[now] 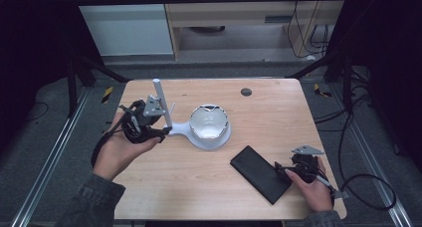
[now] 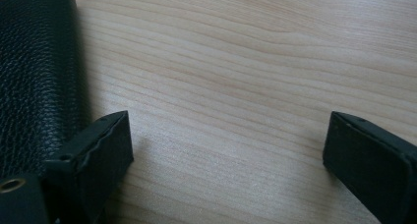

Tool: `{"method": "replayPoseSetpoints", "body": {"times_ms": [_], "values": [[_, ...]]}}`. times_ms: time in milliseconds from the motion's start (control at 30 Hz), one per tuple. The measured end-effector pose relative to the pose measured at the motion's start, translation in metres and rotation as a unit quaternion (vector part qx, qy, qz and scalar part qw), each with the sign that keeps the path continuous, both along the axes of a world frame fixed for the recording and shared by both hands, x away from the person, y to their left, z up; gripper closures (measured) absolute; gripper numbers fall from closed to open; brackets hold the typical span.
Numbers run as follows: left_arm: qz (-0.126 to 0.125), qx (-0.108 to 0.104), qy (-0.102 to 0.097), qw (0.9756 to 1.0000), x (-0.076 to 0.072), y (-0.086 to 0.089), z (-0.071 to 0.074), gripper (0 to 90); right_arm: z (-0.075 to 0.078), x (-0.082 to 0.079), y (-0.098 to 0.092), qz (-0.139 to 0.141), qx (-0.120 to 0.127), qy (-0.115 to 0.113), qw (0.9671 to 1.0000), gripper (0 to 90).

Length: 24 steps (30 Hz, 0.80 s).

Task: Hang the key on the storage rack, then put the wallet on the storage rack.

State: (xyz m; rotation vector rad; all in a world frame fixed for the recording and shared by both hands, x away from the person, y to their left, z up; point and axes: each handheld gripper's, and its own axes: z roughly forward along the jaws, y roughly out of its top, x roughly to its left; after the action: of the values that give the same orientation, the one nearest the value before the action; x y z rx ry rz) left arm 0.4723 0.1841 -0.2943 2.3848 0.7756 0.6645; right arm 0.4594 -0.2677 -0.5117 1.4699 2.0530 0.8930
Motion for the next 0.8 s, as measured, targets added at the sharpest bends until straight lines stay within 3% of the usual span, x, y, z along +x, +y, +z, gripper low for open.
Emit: {"method": "replayPoseSetpoints", "body": {"times_ms": [333, 567, 800], "values": [[-0.039, -0.007, 0.033, 0.9986, -0.005, -0.041, -0.040, 42.9, 0.011, -0.003, 0.000, 0.001, 0.004, -0.030, 0.9995, 8.5], [-0.066, -0.032, 0.042, 0.9964, -0.015, -0.061, -0.063, 59.2, 0.016, -0.005, -0.001, 0.000, 0.003, -0.048, 0.9988, 13.0], [-0.085, -0.051, 0.077, 0.9921, -0.011, -0.086, -0.102, 72.1, 0.021, -0.008, 0.002, 0.006, 0.003, -0.061, 0.9981, 17.3]]}}
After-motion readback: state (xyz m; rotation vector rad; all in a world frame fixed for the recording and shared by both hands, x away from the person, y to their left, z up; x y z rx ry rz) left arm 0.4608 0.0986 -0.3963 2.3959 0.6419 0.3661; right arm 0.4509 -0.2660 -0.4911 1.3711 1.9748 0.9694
